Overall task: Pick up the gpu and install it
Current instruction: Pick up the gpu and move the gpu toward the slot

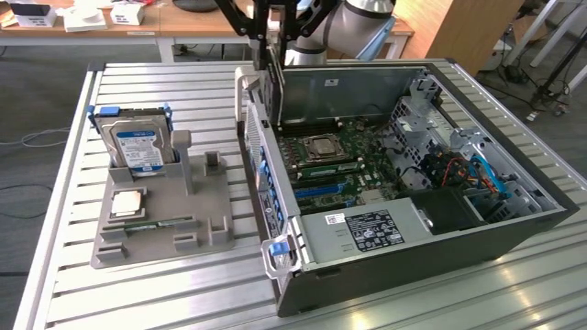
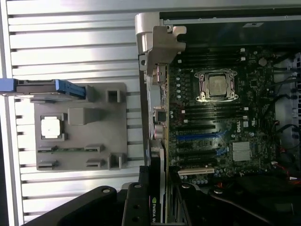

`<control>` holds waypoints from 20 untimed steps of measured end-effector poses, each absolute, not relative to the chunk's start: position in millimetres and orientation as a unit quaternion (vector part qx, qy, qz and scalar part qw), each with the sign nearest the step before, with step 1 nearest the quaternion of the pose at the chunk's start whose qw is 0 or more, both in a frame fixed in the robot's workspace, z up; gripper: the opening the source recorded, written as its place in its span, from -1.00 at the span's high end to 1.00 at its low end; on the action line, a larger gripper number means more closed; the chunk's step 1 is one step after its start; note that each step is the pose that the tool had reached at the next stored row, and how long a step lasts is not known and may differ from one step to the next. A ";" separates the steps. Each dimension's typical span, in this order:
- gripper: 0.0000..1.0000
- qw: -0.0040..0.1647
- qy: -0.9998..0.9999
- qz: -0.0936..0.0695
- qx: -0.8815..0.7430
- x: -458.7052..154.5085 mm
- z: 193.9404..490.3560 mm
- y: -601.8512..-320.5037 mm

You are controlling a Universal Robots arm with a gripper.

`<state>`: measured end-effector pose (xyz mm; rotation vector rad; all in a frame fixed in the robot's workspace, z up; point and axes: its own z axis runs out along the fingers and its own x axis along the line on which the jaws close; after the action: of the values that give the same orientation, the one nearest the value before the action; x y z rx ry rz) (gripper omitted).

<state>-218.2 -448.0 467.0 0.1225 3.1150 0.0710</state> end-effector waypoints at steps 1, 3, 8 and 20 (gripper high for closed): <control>0.46 0.012 0.999 0.023 0.040 -215.6 466.9 -448.0; 0.46 0.012 0.999 0.023 0.040 -210.3 466.6 -448.1; 0.46 0.012 0.999 0.023 0.043 -191.4 465.9 -448.0; 0.46 0.012 0.999 0.023 0.045 -152.2 465.2 -448.0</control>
<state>-152.2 -448.0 465.2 0.1390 3.1141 0.0708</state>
